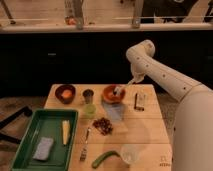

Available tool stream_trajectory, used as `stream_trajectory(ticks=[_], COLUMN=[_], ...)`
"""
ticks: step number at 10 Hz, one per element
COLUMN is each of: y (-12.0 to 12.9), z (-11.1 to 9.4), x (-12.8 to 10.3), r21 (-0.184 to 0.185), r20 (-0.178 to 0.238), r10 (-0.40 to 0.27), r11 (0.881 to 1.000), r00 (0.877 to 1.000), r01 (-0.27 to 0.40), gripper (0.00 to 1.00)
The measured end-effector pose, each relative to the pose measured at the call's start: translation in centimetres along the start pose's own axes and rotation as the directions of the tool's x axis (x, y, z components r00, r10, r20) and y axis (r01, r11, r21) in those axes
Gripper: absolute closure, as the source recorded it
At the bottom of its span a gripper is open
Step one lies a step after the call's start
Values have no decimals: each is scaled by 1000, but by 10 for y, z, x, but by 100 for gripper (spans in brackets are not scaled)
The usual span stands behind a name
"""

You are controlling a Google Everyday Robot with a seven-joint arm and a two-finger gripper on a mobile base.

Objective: Wipe red bowl with brush

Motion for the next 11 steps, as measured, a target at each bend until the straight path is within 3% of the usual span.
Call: stream_trajectory(ticks=[1, 5, 8, 11], y=[3, 29, 37, 16], z=[-3, -4, 3, 19], x=[-12, -24, 2, 6], r21=[0, -25, -42, -60], r20=[10, 16, -23, -47], r10=[-21, -45, -22, -35], r11=[1000, 999, 999, 998], r00=[1000, 999, 999, 998], r01=[21, 45, 22, 32], gripper=[100, 100, 100, 100])
